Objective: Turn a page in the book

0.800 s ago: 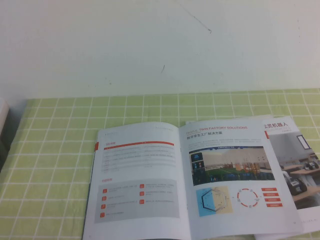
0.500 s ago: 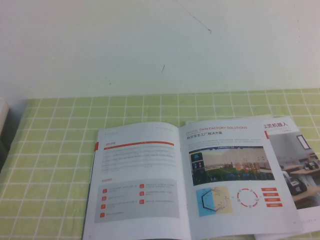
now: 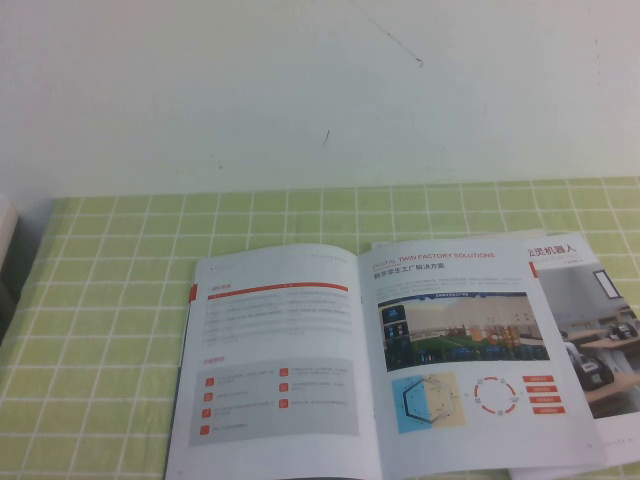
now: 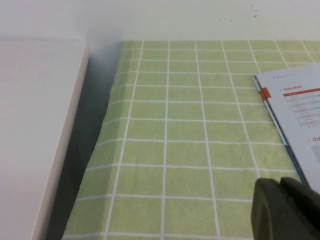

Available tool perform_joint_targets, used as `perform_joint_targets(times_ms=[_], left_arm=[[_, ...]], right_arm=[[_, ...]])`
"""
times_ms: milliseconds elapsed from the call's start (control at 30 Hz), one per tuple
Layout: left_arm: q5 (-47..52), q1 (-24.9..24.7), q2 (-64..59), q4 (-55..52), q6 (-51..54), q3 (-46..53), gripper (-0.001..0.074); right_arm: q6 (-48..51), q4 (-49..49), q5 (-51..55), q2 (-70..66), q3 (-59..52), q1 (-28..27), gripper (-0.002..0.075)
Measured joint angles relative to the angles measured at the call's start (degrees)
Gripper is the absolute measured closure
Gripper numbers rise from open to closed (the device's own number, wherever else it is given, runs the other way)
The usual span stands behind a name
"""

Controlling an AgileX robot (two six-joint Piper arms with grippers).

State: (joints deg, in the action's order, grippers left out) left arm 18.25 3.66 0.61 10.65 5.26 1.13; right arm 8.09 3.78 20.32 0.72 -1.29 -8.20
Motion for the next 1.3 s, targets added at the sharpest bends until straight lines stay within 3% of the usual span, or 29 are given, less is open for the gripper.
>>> perform_joint_targets(times_ms=[967,1100,1300], left_arm=[[0.09,0.00,0.00,2.64,0.00,0.00,0.0739],[-0.11,0.00,0.00,12.83,-2.11,0.11,0.0739],[-2.57,0.00,0.00,49.88,-13.67,0.22,0.0739]], right_arm=[[0.00,-1.24,0.09,0.00,0.00,0.00,0.0729],[-0.34,-12.73,0.09,0.00,0.00,0.00,0.0729],[-4.41,-50.69,0.16,0.00,-0.37,0.00,0.0729]])
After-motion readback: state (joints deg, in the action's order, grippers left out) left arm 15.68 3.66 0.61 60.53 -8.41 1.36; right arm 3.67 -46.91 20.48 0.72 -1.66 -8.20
